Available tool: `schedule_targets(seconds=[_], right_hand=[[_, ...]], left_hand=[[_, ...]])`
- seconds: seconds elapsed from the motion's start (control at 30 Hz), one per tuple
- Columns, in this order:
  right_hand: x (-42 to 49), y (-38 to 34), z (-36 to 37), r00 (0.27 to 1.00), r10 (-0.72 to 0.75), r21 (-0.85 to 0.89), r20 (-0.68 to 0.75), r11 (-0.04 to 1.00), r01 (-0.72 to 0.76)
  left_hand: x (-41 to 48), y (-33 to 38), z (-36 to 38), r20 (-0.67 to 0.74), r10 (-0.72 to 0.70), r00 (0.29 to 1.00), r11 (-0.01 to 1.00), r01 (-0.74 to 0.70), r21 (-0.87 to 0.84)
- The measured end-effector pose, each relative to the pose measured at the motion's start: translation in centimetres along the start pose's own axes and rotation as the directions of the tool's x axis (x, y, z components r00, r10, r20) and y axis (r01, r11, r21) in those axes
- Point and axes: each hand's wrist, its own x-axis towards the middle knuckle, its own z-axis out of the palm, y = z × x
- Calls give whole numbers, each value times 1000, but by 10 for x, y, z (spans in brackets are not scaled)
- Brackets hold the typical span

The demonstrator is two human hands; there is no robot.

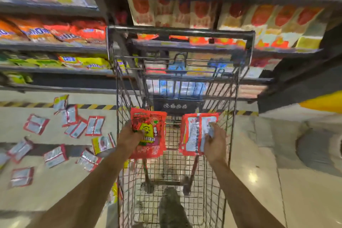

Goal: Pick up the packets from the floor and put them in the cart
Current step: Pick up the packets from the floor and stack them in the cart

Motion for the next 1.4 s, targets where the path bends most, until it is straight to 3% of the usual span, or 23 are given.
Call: schedule_targets(seconds=[0.23,0.33,0.4,0.47,0.53,0.6,0.63,0.7,0.77,0.87,0.97,1.07,1.2,1.4], right_hand=[[63,33,53,995,78,-63,67,995,-74],[70,51,76,999,-12,-106,32,994,16],[69,62,89,995,-95,-160,18,982,97],[71,61,94,998,-52,-157,-33,987,46],[68,58,97,991,-115,-232,-70,968,96],[67,71,101,957,-287,-409,46,869,280],[68,75,101,951,-295,-435,94,847,306],[68,77,101,958,-252,-446,138,848,287],[67,84,103,953,-259,-467,156,831,302],[67,91,101,915,-318,-540,250,738,404],[58,68,84,941,-238,-484,241,811,330],[38,34,59,924,-296,-486,243,787,381],[-5,-22,25,900,-349,-486,262,758,436],[-108,-121,2,810,-486,-509,328,631,585]], left_hand=[[83,-8,31,-55,8,998,986,2,165],[104,-19,38,-64,8,998,934,15,358],[103,-25,45,-64,83,995,867,-41,496],[96,-32,53,-63,210,976,816,-139,561],[87,-39,59,-25,311,950,703,-213,678],[83,-51,66,107,422,900,496,-328,804],[82,-56,69,182,451,874,411,-384,827],[91,-75,72,278,437,856,338,-443,830],[97,-86,73,311,379,872,333,-442,833],[95,-87,71,317,401,860,296,-449,843],[71,-68,61,274,443,853,272,-419,866],[26,-43,38,268,524,809,236,-440,866],[-38,-26,-15,236,615,753,222,-452,864],[-133,-45,-130,87,645,759,298,-355,886]])
